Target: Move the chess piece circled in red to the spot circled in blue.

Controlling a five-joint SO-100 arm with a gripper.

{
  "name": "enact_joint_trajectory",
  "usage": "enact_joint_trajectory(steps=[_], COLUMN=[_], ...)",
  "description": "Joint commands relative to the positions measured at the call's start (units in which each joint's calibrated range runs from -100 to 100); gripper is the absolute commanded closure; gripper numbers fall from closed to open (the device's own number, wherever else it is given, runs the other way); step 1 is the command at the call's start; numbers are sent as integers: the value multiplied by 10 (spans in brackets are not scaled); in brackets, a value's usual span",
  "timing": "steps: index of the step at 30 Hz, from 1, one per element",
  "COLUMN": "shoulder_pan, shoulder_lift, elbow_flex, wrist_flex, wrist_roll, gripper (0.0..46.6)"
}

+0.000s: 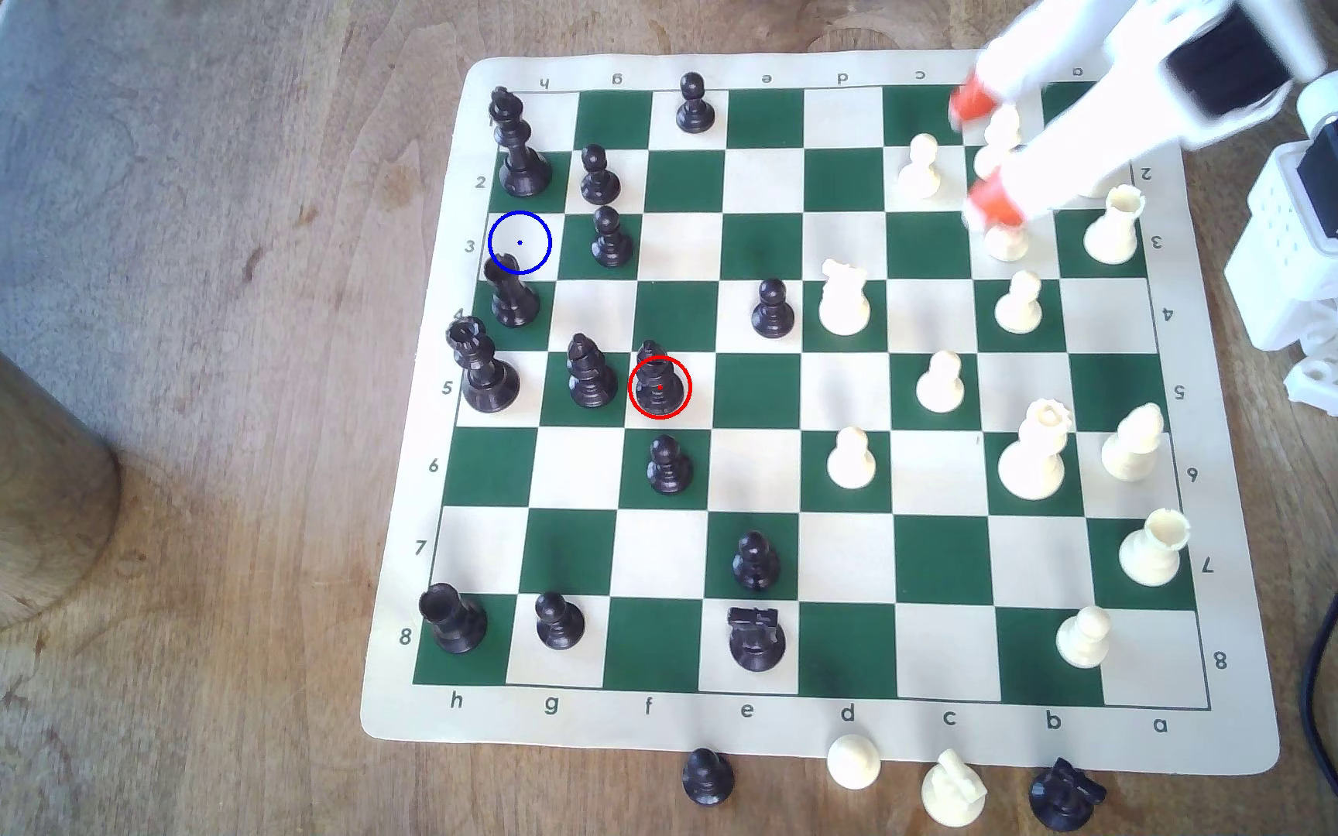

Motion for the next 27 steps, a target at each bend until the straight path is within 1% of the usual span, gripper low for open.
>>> enact_joint_trajectory(steps=[1, 4, 7, 12, 19, 23, 27], shoulder_pan=[-11, -5, -2, 3, 16, 11, 3], shoulder_lift=[47, 76, 89, 131, 241, 280, 350], elbow_flex=[-54, -58, -58, -58, -66, -78, -129], wrist_flex=[40, 56, 44, 1, -101, -119, -138], wrist_roll=[-12, -1, 0, -5, -16, -11, -13], gripper=[267, 269, 265, 260, 260, 252, 260])
